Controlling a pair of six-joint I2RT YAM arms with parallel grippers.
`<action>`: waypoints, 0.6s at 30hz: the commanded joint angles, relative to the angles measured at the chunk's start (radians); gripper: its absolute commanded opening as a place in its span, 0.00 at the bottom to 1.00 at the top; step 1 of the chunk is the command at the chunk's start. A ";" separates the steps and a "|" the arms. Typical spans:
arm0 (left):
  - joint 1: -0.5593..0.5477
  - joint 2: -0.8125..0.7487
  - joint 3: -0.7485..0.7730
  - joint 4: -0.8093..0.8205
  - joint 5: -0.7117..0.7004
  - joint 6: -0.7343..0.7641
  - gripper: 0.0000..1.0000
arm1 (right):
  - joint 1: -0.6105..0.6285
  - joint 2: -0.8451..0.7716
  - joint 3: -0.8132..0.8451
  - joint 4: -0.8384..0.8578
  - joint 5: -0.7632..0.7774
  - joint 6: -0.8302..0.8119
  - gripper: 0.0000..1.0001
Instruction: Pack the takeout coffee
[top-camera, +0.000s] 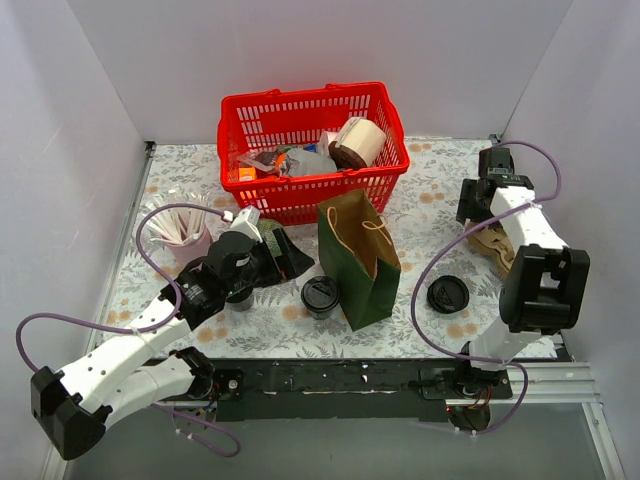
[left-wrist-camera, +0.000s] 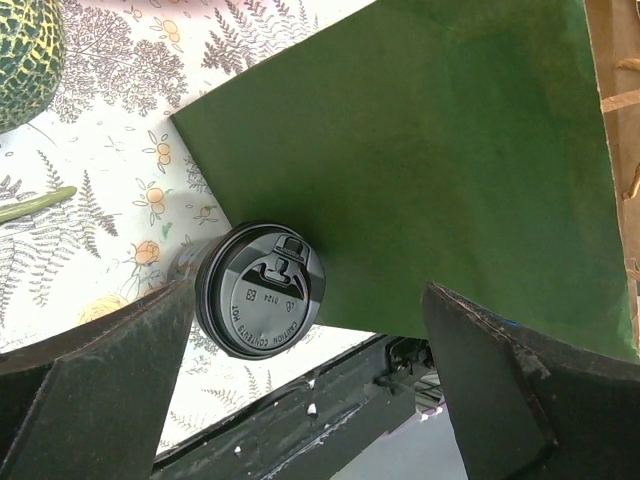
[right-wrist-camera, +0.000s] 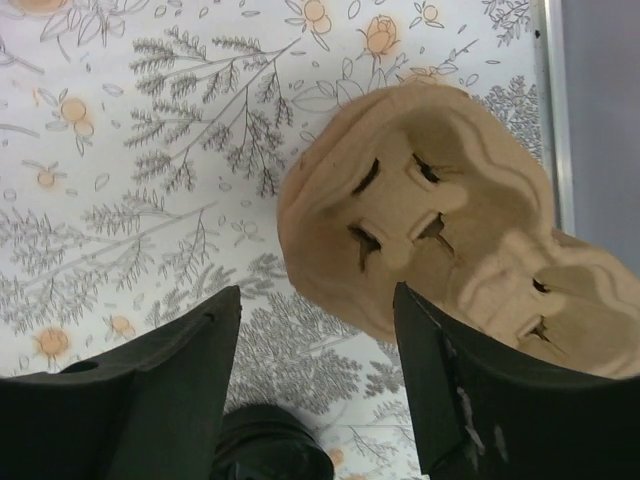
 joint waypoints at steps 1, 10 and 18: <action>-0.002 -0.013 -0.023 0.054 0.020 0.040 0.98 | -0.006 0.070 0.063 0.053 0.021 0.079 0.68; -0.002 -0.006 -0.024 0.054 0.020 0.056 0.98 | -0.009 0.127 0.062 0.090 0.074 0.117 0.59; -0.002 -0.004 -0.024 0.038 0.003 0.058 0.98 | -0.012 0.136 0.056 0.089 0.101 0.119 0.49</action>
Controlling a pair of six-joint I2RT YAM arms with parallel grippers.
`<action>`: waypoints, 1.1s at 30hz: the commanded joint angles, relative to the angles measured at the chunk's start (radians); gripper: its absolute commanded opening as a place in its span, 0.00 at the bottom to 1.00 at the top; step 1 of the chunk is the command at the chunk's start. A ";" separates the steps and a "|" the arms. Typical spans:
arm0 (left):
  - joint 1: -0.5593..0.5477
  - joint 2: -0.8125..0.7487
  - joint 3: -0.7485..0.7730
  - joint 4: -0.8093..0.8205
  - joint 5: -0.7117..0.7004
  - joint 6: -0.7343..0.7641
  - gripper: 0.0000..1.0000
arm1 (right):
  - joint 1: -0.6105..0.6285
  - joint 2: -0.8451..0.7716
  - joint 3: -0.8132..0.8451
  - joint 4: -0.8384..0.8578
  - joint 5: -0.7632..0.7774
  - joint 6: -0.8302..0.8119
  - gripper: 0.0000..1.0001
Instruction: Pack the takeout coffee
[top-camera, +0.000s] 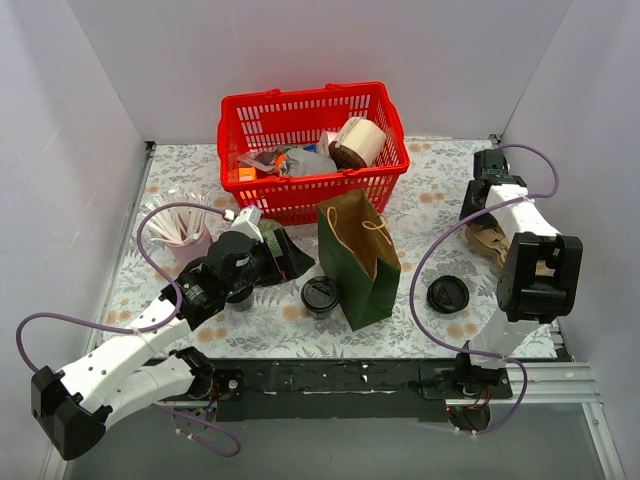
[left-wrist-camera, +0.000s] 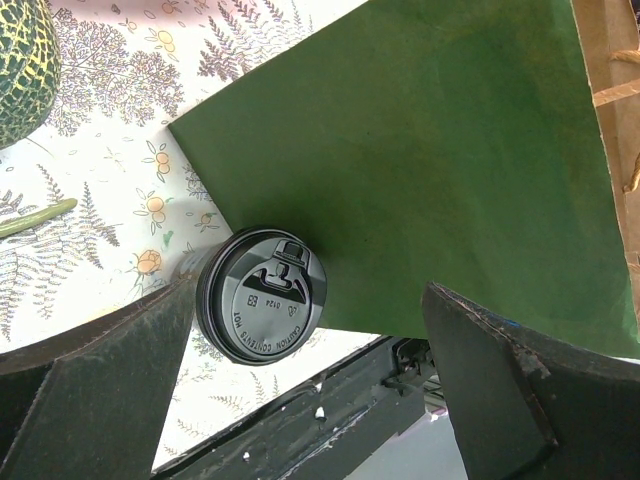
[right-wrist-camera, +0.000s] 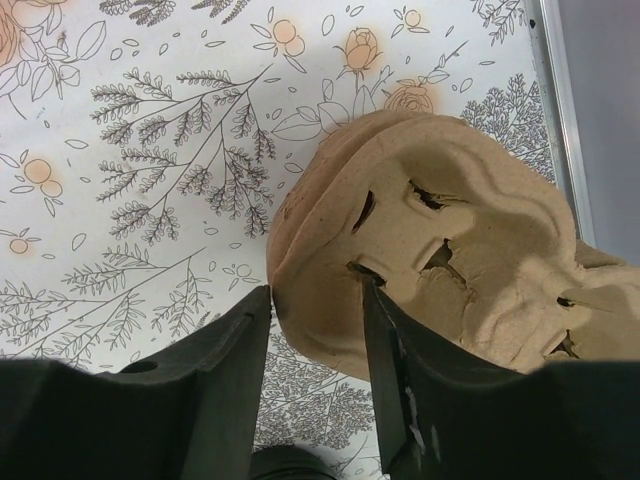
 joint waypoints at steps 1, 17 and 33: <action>-0.002 -0.006 -0.016 -0.003 -0.009 0.018 0.98 | -0.005 0.008 0.031 0.032 0.031 0.012 0.48; -0.002 -0.018 -0.022 -0.011 -0.011 0.002 0.98 | -0.006 -0.110 0.038 -0.020 0.033 -0.009 0.01; -0.002 -0.015 -0.020 -0.020 -0.029 -0.041 0.98 | 0.129 -0.465 0.095 -0.089 -0.058 -0.031 0.01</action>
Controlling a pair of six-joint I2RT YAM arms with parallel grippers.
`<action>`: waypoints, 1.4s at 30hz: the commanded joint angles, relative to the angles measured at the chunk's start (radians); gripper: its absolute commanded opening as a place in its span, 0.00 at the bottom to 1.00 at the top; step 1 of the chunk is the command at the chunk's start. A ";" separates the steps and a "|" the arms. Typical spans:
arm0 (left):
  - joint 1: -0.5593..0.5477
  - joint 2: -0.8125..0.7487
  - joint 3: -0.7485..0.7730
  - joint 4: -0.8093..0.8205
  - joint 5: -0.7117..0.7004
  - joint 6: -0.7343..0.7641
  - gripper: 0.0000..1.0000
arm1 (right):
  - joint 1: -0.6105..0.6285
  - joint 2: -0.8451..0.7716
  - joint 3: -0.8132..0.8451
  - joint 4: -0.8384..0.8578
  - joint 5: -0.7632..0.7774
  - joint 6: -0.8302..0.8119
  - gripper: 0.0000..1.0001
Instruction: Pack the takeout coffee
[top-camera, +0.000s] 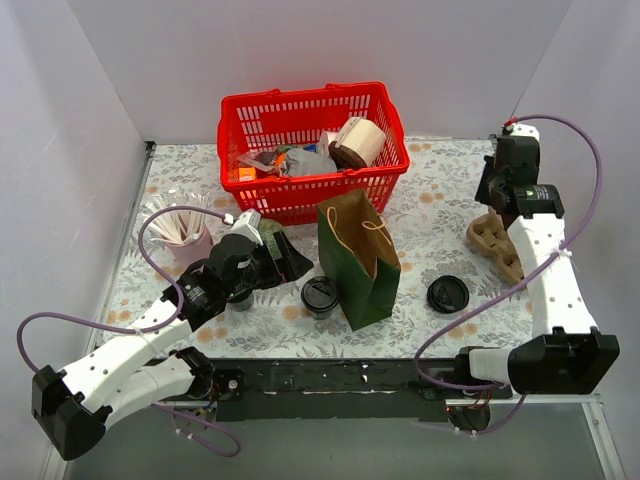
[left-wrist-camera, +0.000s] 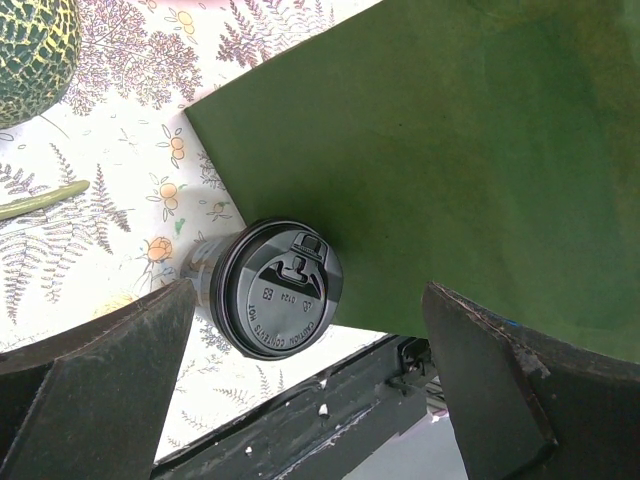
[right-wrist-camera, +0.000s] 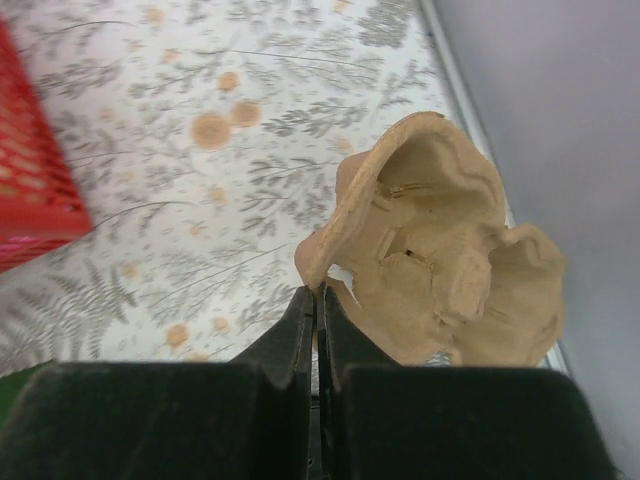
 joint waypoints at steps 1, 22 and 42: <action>-0.002 -0.015 0.005 -0.009 -0.018 -0.017 0.98 | 0.090 -0.055 0.030 -0.001 -0.098 0.004 0.01; -0.002 -0.061 0.006 -0.072 -0.059 -0.036 0.98 | 0.294 0.328 0.085 0.005 -0.038 0.225 0.33; -0.002 -0.038 0.074 -0.101 -0.123 0.031 0.98 | -0.040 0.174 0.019 0.029 -1.123 -1.582 0.98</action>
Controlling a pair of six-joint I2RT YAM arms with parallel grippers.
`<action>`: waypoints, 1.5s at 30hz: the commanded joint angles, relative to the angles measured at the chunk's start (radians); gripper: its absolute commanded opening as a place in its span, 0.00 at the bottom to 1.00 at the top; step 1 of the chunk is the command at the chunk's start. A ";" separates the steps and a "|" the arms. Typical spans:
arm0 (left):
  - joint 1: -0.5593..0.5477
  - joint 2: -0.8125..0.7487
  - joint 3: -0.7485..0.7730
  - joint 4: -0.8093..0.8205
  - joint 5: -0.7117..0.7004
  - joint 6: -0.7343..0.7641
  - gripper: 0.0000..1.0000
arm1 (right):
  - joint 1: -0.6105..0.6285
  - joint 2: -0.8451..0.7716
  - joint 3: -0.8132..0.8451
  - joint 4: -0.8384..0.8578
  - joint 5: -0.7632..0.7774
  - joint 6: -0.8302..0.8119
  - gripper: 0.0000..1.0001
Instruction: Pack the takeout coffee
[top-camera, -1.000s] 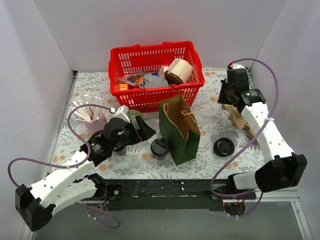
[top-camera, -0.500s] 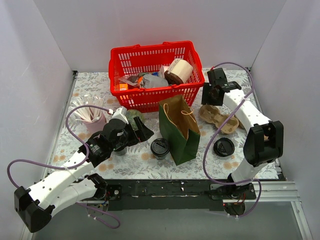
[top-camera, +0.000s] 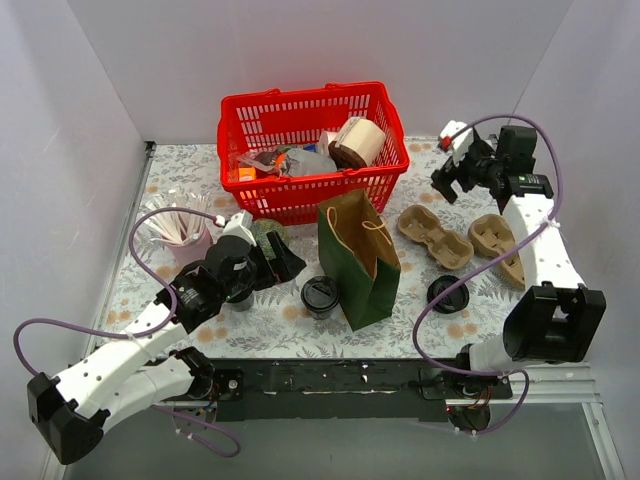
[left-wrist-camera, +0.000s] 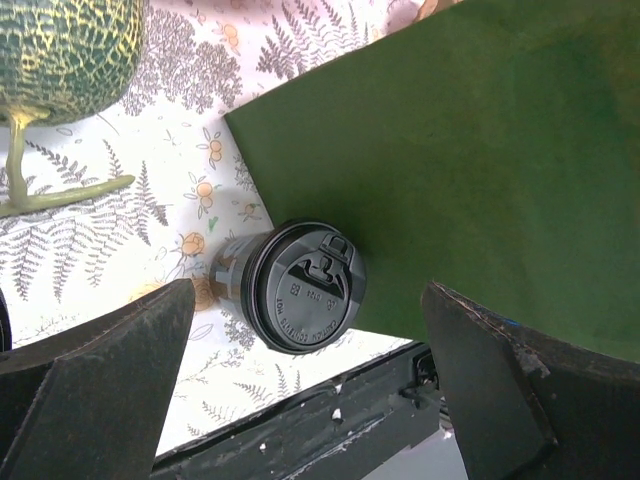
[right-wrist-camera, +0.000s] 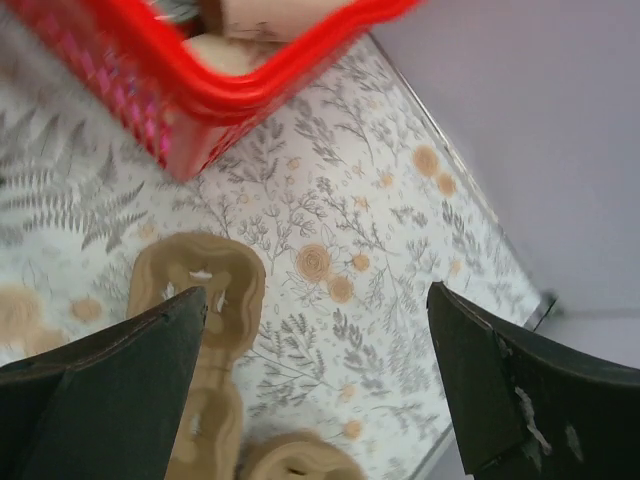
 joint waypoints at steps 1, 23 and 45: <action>-0.002 0.003 0.071 -0.011 -0.065 0.050 0.98 | -0.004 0.040 0.072 -0.363 -0.223 -0.805 0.98; -0.002 0.013 0.184 -0.054 -0.134 0.269 0.98 | -0.016 0.302 0.048 -0.698 0.087 -1.410 0.90; -0.002 0.016 0.192 0.061 -0.108 0.358 0.98 | 0.028 0.457 0.045 -0.587 0.119 -1.347 0.68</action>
